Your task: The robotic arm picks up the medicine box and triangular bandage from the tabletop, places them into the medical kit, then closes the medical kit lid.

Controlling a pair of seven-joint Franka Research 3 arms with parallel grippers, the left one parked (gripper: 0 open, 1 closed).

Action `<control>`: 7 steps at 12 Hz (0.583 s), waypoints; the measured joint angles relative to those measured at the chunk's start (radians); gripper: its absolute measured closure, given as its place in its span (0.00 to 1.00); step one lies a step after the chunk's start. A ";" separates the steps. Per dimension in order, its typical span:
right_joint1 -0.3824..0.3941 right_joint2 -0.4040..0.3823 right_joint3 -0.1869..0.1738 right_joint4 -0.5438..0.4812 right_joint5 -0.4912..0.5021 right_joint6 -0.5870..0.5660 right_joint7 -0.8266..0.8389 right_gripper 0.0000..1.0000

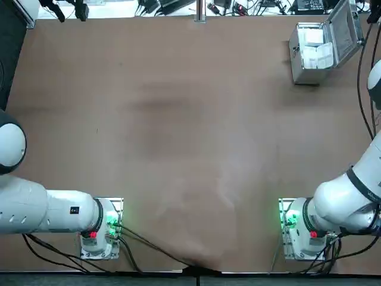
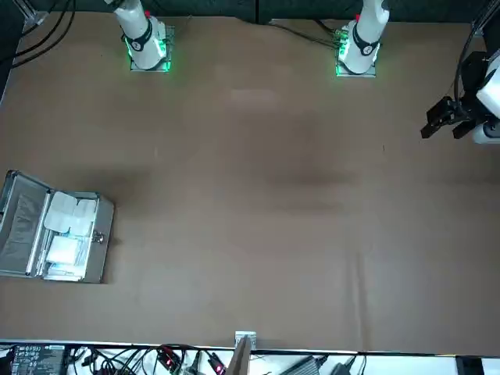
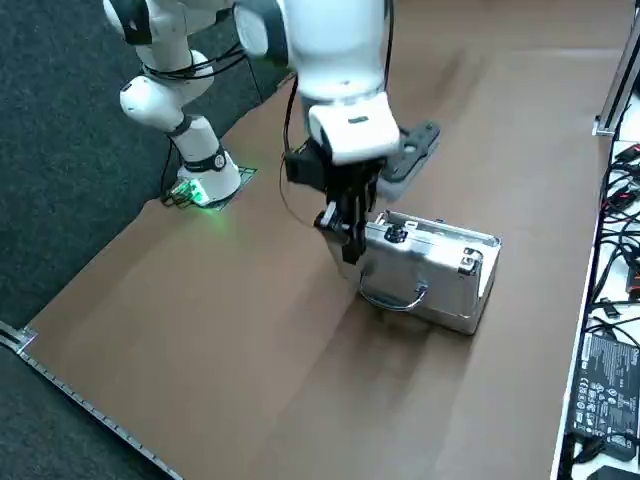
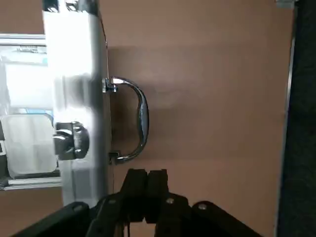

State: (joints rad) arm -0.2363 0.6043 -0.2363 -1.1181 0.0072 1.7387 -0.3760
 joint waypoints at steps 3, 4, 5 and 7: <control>-0.003 0.029 0.004 0.000 0.054 0.004 0.000 0.99; 0.000 0.033 0.009 0.000 0.067 0.004 0.000 0.99; 0.007 0.034 0.013 0.000 0.077 0.003 0.000 0.99; 0.039 0.032 0.018 0.001 0.091 0.003 0.009 0.99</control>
State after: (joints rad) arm -0.1974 0.6367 -0.2184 -1.1176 0.0978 1.7419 -0.3667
